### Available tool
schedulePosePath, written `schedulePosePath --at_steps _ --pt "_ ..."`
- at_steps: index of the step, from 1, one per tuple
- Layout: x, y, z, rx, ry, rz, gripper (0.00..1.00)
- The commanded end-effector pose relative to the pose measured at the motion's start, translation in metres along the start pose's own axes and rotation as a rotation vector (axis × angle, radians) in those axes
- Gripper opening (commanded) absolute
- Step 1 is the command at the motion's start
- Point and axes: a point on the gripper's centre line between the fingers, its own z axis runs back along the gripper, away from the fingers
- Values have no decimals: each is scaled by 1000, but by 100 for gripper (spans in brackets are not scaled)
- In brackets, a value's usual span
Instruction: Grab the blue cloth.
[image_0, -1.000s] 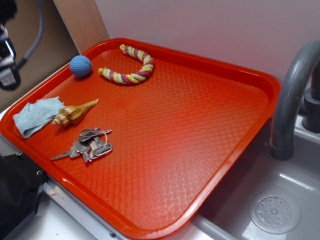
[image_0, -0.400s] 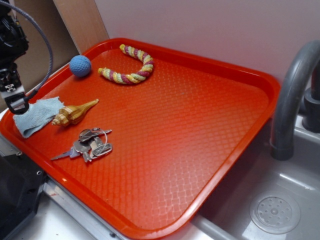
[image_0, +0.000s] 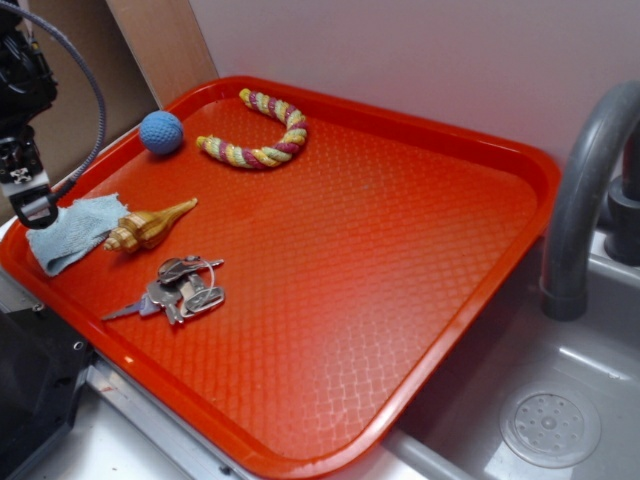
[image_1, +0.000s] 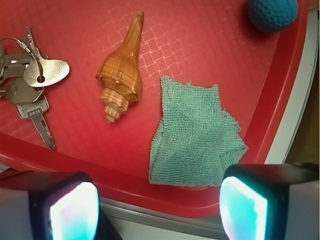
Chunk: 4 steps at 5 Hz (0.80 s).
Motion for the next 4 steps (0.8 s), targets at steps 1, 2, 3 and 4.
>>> schedulePosePath --at_steps 1,2,3,4 --pt "-2 30 -67 82 19 -55 100" --pt "-2 39 -81 0 43 -64 100" --pt "-2 39 -81 25 42 -67 100" --pt "3 51 -87 -5 63 -22 0"
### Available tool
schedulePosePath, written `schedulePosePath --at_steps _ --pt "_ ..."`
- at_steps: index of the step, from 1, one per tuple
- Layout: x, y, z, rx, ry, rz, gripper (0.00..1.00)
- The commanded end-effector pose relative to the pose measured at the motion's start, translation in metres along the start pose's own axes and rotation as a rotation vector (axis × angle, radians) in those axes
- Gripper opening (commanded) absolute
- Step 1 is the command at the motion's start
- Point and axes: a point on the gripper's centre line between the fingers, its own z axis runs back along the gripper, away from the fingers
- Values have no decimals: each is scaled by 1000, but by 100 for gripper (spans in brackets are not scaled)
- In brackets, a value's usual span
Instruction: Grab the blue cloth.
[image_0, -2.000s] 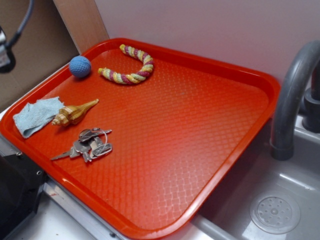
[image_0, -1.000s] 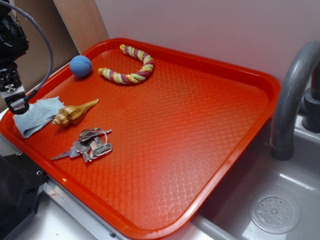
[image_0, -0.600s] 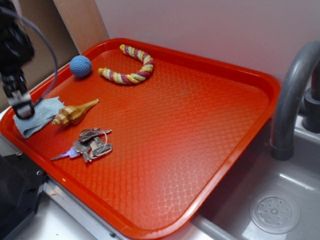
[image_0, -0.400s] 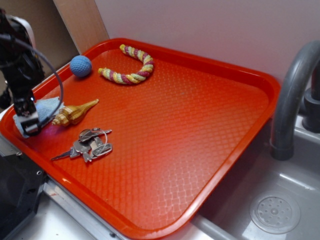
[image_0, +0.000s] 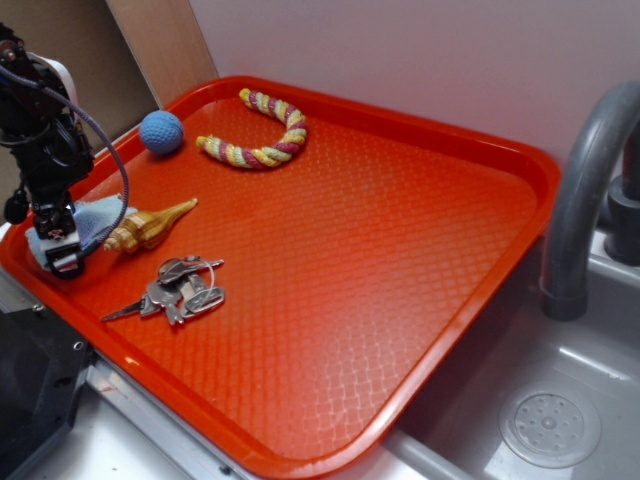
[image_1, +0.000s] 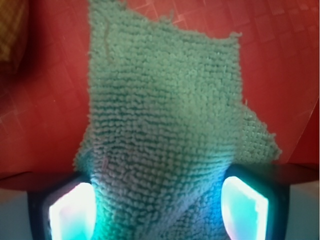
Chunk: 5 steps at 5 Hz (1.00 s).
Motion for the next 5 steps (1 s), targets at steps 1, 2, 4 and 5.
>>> schedulePosePath --at_steps 1,2,4,5 --pt "5 27 -6 -6 10 94 0" --pt "7 27 -4 7 0 97 0" --pt "9 3 41 51 -92 65 0" --pt "14 -23 82 50 -152 30 0"
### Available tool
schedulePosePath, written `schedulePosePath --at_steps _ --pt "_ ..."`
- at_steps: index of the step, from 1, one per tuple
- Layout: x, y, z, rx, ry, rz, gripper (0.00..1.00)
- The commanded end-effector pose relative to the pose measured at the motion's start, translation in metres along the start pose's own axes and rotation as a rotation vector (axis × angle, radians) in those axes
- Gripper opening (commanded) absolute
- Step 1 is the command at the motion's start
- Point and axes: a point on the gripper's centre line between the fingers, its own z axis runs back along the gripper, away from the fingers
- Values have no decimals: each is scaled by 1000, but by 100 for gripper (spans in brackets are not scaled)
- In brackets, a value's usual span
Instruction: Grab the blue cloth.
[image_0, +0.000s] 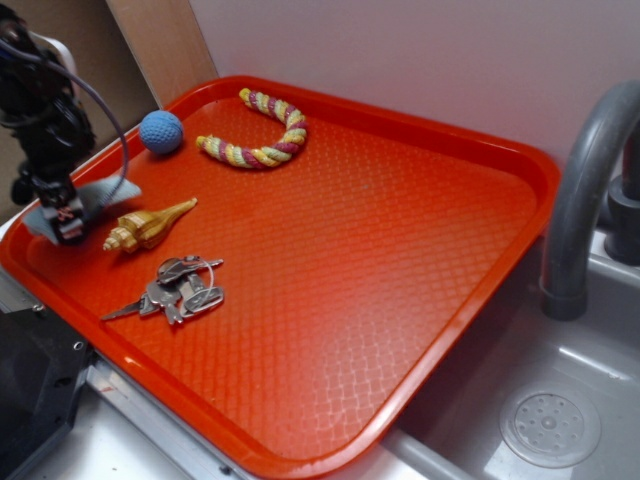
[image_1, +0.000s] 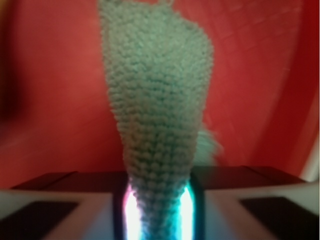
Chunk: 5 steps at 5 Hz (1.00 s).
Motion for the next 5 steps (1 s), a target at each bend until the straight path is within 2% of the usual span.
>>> schedulePosePath --at_steps 1,2,3,4,5 --pt "30 -54 78 -45 -15 -75 0" --pt "50 -93 122 -48 -81 -148 0" --pt "76 -112 153 -57 -107 -90 0" --pt "94 -94 162 -84 -127 -25 0" --pt "113 -74 159 -93 -173 68 0"
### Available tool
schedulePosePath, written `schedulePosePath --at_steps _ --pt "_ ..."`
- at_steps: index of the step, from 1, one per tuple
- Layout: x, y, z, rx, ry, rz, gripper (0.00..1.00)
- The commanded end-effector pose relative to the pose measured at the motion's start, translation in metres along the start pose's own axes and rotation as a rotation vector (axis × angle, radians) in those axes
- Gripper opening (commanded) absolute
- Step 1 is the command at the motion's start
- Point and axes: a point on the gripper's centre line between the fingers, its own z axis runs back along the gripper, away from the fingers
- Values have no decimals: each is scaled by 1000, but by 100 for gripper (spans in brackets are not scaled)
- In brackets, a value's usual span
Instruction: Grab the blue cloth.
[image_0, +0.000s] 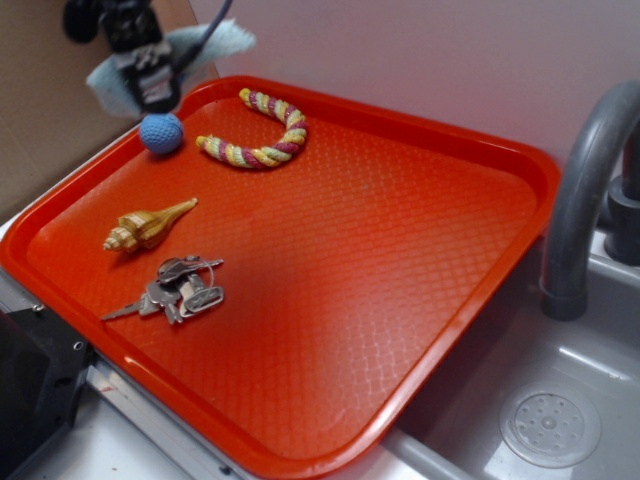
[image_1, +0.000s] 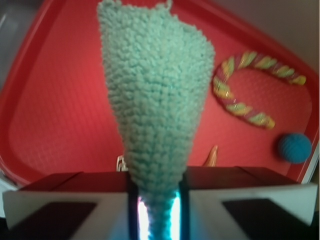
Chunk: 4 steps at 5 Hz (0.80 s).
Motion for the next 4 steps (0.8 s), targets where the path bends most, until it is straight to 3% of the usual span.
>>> schedulePosePath --at_steps 1,3,4 --pt "22 49 9 -93 -108 310 0" --pt "26 48 14 -117 -52 301 0" --pt "23 46 14 -76 -81 276 0"
